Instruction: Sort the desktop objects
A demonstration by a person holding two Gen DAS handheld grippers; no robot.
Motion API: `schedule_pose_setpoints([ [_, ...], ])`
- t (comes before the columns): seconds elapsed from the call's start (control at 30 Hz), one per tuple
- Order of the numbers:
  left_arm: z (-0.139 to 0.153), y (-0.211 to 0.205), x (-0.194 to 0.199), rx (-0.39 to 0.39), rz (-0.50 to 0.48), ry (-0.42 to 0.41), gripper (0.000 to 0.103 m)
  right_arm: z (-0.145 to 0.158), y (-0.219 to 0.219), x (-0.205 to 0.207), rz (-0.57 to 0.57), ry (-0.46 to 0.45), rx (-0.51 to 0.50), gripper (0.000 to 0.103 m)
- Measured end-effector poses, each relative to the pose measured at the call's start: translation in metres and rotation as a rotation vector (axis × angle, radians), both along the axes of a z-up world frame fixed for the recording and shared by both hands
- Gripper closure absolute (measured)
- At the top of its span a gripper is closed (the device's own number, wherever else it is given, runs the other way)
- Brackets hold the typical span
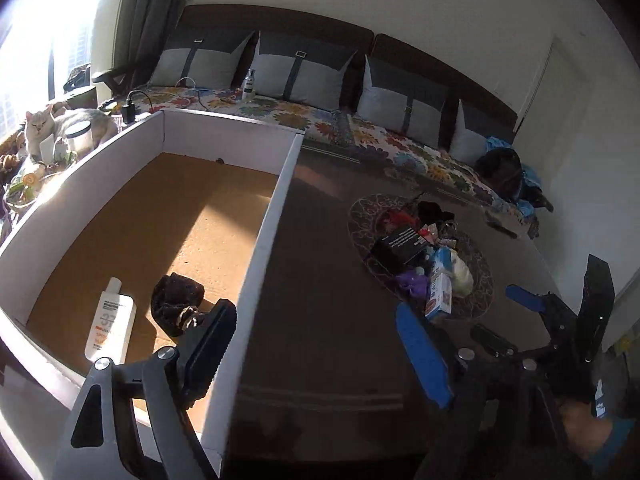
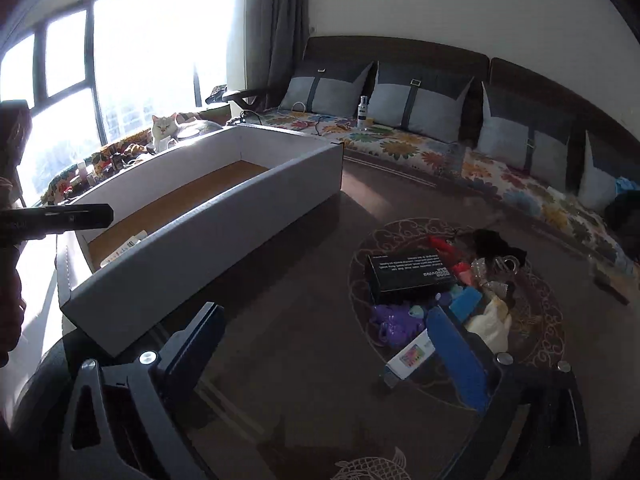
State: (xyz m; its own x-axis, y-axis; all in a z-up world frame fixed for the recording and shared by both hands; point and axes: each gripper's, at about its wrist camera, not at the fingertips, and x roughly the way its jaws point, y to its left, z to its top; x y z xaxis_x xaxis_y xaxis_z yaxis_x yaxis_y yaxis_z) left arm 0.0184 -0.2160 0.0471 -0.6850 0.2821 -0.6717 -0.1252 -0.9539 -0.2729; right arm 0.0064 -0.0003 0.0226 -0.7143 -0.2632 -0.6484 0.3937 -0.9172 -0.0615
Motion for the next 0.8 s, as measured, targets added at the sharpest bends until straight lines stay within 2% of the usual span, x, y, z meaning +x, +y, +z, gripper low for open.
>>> schedule_pose_setpoints([
  [0.03, -0.005, 0.020, 0.000, 0.008, -0.035, -0.010, 0.005, -0.013, 0.021, 0.003, -0.031, -0.025, 0.039, 0.002],
  [0.1, -0.024, 0.058, -0.005, -0.008, -0.091, -0.048, 0.004, -0.039, 0.060, 0.005, -0.094, -0.083, 0.102, 0.002],
  [0.23, -0.085, 0.116, -0.030, -0.150, -0.128, -0.132, 0.004, -0.078, 0.124, -0.004, -0.210, -0.207, 0.128, 0.002],
  [0.33, -0.114, 0.139, -0.047, -0.232, -0.139, -0.156, 0.005, -0.091, 0.153, -0.013, -0.257, -0.243, 0.114, 0.002],
  [0.57, -0.137, 0.172, -0.075, -0.319, -0.144, -0.169, 0.004, -0.097, 0.165, -0.042, -0.276, -0.253, 0.090, 0.002],
  [0.8, -0.137, 0.182, -0.100, -0.317, -0.133, -0.160, 0.000, -0.110, 0.188, -0.051, -0.285, -0.251, 0.019, 0.000],
])
